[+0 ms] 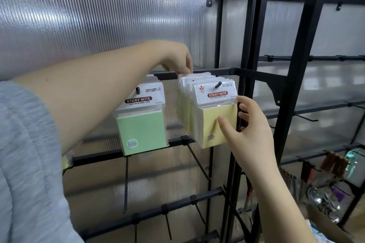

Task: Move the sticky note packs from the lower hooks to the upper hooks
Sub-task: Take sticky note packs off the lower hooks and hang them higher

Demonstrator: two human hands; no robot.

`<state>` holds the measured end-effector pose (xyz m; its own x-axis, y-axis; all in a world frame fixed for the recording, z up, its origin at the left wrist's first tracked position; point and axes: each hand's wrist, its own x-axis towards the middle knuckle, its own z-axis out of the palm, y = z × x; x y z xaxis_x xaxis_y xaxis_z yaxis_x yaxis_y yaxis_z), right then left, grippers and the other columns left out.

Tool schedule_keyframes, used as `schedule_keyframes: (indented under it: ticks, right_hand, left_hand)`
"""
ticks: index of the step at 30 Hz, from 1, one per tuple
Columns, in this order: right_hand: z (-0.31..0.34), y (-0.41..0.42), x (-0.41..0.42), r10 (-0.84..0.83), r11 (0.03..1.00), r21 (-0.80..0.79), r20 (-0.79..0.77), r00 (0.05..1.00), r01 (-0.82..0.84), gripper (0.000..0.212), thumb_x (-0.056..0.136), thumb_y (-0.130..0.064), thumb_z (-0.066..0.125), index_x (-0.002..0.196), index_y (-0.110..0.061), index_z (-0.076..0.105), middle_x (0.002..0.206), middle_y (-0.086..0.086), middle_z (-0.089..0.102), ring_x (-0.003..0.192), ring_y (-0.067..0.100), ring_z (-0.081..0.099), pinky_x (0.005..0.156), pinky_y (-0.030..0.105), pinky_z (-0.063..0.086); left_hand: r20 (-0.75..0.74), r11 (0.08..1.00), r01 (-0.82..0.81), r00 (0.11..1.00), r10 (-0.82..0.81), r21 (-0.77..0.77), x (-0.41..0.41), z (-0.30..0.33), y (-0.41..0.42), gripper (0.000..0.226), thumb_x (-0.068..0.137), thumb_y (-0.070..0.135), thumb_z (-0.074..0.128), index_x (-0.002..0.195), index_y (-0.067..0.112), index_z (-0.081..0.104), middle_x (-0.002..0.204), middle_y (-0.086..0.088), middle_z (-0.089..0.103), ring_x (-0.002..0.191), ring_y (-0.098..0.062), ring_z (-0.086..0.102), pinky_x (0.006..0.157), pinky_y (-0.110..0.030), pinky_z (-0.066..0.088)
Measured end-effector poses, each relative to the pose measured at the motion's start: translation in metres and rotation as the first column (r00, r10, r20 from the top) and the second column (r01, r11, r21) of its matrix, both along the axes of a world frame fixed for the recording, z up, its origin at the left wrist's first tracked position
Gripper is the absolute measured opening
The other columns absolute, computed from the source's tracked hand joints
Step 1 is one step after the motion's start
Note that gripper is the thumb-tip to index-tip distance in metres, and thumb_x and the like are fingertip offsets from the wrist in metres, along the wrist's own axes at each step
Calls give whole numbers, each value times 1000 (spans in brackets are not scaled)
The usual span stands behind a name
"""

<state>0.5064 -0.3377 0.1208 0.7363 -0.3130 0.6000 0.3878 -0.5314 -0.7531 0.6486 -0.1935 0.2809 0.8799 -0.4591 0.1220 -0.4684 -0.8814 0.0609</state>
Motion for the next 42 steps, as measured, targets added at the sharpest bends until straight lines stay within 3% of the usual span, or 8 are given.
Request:
schedule_keyframes:
  ticks: [5, 9, 16, 24, 30, 36, 38, 42]
  right_hand:
    - [-10, 7, -1, -8, 998, -64, 68, 998, 12, 59, 84, -31, 67, 138, -26, 43, 138, -15, 44, 130, 0, 37, 108, 29, 34]
    - [-17, 15, 6, 3, 993, -114, 58, 998, 3, 76, 79, -40, 71, 145, -30, 34, 152, -8, 30, 137, -5, 23, 106, 8, 18]
    - [-20, 24, 19, -80, 976, -199, 27, 996, 84, 82, 81, -38, 70, 148, -30, 25, 154, 5, 22, 135, 23, 31, 107, 35, 33]
    - [-17, 15, 13, -68, 956, -285, 7, 998, 67, 86, 81, -43, 69, 150, -32, 20, 156, 5, 16, 136, 23, 26, 107, 37, 29]
    - [-29, 14, 5, -59, 966, -238, 168, 984, 99, 75, 78, -32, 75, 144, -21, 39, 155, 12, 24, 140, 26, 26, 107, 38, 28]
    - [-34, 19, -4, -55, 970, -211, 303, 951, 123, 51, 78, -25, 70, 124, -8, 59, 134, 11, 54, 129, 27, 46, 102, 39, 36]
    - [-35, 21, -6, -26, 973, -210, 301, 953, 93, 45, 80, -23, 68, 121, -7, 62, 128, 8, 60, 126, 26, 50, 105, 39, 38]
    - [-28, 27, -9, 84, 982, -186, 226, 971, -42, 35, 85, -12, 65, 120, -5, 64, 124, 5, 62, 122, 19, 52, 105, 17, 30]
  left_hand:
    - [-3, 996, 83, 997, -83, -15, -24, 5, -1, 23, 91, 31, 59, 112, 23, 67, 105, 6, 65, 94, -11, 59, 90, -30, 49]
    - [-32, 995, 72, 997, -70, 65, -30, -3, -4, 25, 92, 28, 59, 116, 24, 64, 112, 5, 61, 102, -15, 59, 95, -35, 50]
    - [66, 985, -2, 998, -9, 171, -29, -9, -15, 28, 96, 27, 51, 121, 18, 57, 123, 0, 56, 110, -22, 55, 95, -35, 45]
    - [111, 985, -95, 991, 80, 142, -41, -14, -15, 33, 96, 26, 49, 127, 16, 57, 130, -2, 56, 116, -22, 52, 95, -33, 39]
    - [123, 995, -100, 987, 102, -24, -63, -15, -5, 30, 95, 22, 50, 122, 18, 61, 127, 1, 59, 113, -21, 56, 99, -36, 43]
    - [262, 977, -119, 951, 164, -177, -100, -19, 15, 23, 94, 21, 51, 111, 20, 67, 115, 1, 65, 103, -17, 58, 85, -27, 43]
    - [312, 957, -124, 927, 206, -263, -112, -23, 25, 22, 95, 21, 52, 107, 19, 69, 111, 1, 65, 87, -14, 59, 77, -25, 46]
    - [375, 882, -119, 873, 312, -457, -131, -43, 49, 20, 93, 19, 52, 102, 18, 71, 103, 3, 67, 96, -13, 59, 85, -27, 46]
